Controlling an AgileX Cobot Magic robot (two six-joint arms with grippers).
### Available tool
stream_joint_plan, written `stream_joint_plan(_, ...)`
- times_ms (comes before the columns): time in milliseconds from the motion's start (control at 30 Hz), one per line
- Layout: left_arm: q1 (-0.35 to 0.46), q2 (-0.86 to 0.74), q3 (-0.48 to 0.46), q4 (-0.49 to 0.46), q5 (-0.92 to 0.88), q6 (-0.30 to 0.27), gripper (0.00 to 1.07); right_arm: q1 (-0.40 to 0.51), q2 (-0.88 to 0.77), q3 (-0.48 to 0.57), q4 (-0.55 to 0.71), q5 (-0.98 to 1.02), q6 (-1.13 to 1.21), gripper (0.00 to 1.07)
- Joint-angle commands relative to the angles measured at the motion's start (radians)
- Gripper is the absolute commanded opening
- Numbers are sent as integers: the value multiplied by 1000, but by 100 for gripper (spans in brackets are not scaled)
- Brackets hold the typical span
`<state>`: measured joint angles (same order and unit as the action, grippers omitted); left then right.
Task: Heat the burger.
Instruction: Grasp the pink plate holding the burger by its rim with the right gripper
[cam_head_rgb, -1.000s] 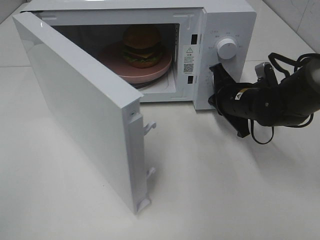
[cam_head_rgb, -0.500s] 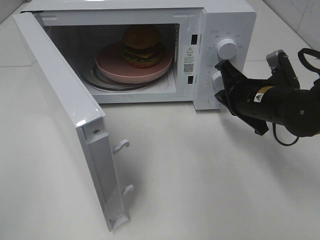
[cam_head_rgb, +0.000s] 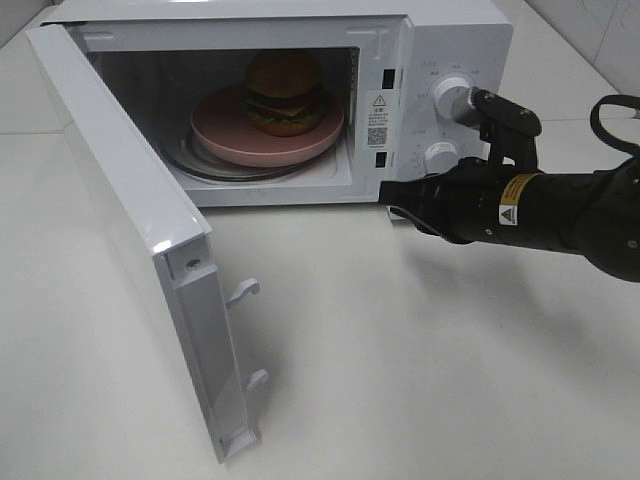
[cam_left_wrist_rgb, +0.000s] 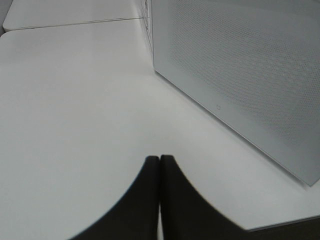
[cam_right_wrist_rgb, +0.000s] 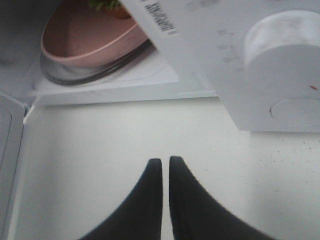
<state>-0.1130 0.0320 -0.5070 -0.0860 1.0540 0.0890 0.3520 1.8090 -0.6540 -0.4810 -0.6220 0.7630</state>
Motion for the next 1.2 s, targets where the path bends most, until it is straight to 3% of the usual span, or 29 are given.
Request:
stream_joint_plan(33,1,0,2,0,-13,-4,0,-2,-17,-2,-140,39,-136,5)
stream_joint_plan(600,1,0,2,0,-13,-4,0,-2,-87,-20,-155,383,-91,7)
stream_joint_plan(733,1,0,2,0,-13,-4,0,-2,-114,-77,-152,675,-54,7)
stream_joint_plan(867,1,0,2,0,-13,-4,0,-2,-115,-107,-123,818,-117,7)
stream_joint_plan(933,1,0,2,0,-13,-4,0,-2,-115,-135,12,917,-295,7)
stream_joint_plan(967,1,0,2,0,-13,-4,0,-2,-115,-135,12,917,-295,7)
stream_joint_plan(1000,1,0,2,0,-13,-4,0,-2,-115,-154,165,969,-446,7)
stream_joint_plan(1033,1,0,2,0,-13,-4,0,-2,-115,-166,256,997,-538,7)
stream_joint_plan(1067,1,0,2,0,-13,-4,0,-2,-115,-166,256,997,-538,7)
stream_joint_plan(1100,1,0,2,0,-13,-4,0,-2,-115,-194,426,1054,-711,8)
stream_joint_plan(1133,1,0,2,0,-13,-4,0,-2,-115,-194,426,1054,-711,8)
stream_joint_plan(1200,1,0,2,0,-13,-4,0,-2,-115,-239,667,1170,-994,8)
